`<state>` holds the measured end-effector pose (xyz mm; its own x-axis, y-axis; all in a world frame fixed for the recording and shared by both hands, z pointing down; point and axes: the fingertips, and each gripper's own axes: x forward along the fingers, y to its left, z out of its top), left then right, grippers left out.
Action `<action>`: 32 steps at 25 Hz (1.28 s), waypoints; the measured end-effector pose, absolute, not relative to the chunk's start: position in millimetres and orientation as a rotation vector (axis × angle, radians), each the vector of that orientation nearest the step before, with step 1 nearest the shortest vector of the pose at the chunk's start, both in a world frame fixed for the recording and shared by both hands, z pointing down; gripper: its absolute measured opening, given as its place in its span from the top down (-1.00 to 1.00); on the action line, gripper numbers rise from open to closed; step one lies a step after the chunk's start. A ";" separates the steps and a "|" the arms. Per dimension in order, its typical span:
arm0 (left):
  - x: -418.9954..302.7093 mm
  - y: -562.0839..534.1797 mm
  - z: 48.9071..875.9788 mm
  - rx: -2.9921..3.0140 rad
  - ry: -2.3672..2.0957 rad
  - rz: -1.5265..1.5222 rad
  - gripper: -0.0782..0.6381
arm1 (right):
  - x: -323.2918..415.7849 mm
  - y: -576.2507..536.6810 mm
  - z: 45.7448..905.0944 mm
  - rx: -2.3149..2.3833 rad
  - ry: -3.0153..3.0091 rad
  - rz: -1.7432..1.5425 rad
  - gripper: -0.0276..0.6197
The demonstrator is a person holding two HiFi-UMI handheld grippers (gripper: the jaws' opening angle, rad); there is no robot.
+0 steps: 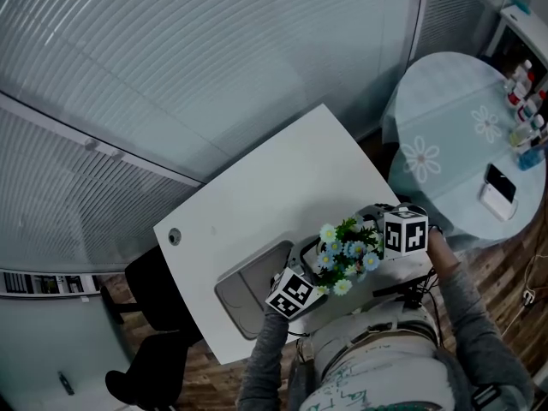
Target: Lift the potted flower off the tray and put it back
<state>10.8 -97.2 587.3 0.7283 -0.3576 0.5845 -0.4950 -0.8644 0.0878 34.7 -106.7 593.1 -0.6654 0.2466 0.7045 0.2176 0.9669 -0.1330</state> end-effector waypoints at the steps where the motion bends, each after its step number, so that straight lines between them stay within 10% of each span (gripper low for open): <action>1: 12.6 -97.9 588.9 2.695 -0.671 0.839 -0.46 | 36.2 -107.2 595.0 -0.321 -2.317 0.048 -0.25; 32: 20.2 -99.5 631.4 2.656 -0.603 0.906 -0.46 | 45.6 -108.9 640.1 -0.314 -2.240 0.081 -0.25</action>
<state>20.2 -99.5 631.4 0.7179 -0.2970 0.6296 -0.4660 -0.8769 0.1176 45.6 -108.9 640.1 -0.6067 0.2522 0.7539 0.1973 0.9664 -0.1645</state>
